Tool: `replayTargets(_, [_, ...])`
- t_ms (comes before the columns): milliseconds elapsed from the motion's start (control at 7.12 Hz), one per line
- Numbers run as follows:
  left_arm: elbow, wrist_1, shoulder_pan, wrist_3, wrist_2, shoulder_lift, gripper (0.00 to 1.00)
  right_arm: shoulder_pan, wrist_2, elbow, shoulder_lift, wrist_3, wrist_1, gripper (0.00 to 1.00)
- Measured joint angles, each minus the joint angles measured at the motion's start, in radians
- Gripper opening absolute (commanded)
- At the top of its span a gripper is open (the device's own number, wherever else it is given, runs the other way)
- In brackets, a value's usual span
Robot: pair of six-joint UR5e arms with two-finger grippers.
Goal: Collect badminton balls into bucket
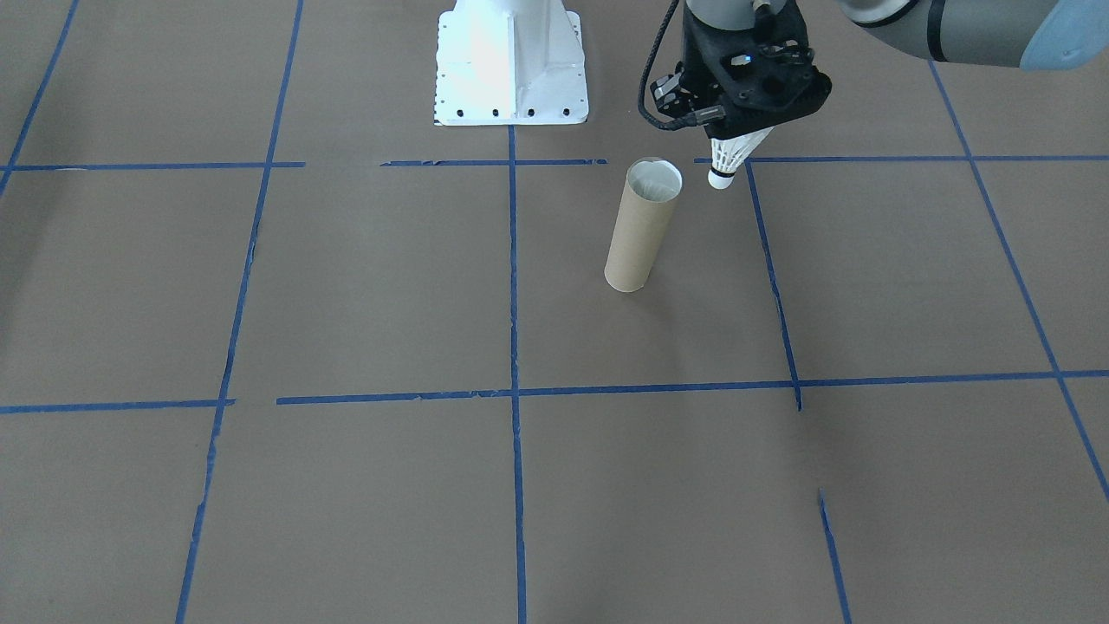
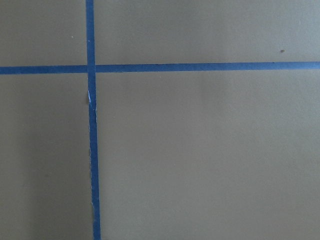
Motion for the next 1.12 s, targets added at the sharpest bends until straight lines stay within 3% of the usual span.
replayTargets(281, [0.055, 0.000, 0.025, -0.024, 0.000, -0.047, 0.00, 0.000, 0.000, 0.000, 0.000, 0.000, 0.000, 1.00])
replayTargets(982, [0.081, -0.014, 0.063, -0.042, -0.022, -0.049, 0.00, 0.000, 0.001, -0.001, -0.001, 0.000, 0.000, 1.00])
replayTargets(1123, [0.090, -0.027, 0.065, -0.042, -0.023, -0.046, 0.20, 0.000, 0.000, -0.001, -0.001, 0.000, 0.000, 1.00])
